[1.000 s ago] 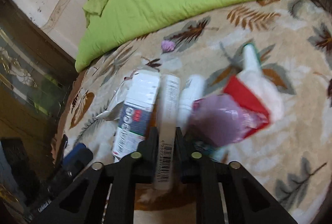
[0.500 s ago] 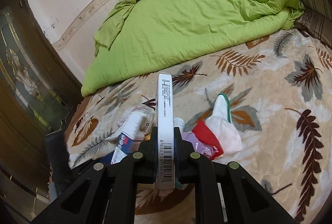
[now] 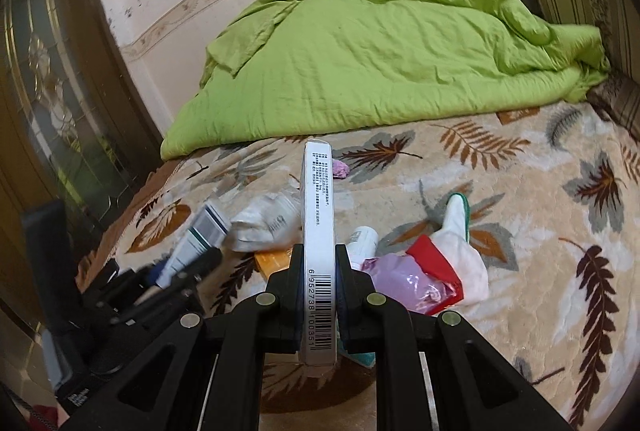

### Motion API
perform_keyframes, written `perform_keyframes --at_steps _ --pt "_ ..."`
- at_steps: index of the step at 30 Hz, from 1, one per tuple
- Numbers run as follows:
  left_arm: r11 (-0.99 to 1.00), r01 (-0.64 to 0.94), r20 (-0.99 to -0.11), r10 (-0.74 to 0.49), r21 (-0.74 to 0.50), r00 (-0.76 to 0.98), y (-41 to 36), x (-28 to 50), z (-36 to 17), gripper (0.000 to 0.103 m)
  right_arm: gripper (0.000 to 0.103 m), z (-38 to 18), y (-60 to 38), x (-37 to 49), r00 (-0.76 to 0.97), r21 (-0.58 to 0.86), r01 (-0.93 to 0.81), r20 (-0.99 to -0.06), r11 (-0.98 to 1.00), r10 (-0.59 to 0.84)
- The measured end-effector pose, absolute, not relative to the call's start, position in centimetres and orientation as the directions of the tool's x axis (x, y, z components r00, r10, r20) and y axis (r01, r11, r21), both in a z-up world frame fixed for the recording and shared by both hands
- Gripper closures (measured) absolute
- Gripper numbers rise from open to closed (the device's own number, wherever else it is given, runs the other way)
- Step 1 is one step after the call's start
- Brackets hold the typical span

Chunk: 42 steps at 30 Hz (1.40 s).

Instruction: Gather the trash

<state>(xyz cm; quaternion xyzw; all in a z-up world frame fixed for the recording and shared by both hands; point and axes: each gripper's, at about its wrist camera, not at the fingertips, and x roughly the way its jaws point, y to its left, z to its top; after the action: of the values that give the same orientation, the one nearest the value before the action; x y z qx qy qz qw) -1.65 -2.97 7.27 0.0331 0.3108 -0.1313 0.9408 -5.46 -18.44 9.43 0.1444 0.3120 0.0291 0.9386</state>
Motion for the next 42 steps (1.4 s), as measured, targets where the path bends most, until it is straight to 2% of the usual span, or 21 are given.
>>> perform_keyframes --at_steps 9,42 --pt "0.969 0.243 -0.643 -0.206 -0.032 0.737 -2.5 -0.6 6.4 0.073 0.089 9.1 -18.1 -5.4 0.800 0.270 0.034 -0.584 0.962 0.136" --pt "0.987 0.156 -0.577 -0.106 0.037 0.810 -1.4 -1.3 7.5 0.073 0.089 9.2 -17.6 -5.5 0.800 0.267 0.008 -0.579 0.964 0.154"
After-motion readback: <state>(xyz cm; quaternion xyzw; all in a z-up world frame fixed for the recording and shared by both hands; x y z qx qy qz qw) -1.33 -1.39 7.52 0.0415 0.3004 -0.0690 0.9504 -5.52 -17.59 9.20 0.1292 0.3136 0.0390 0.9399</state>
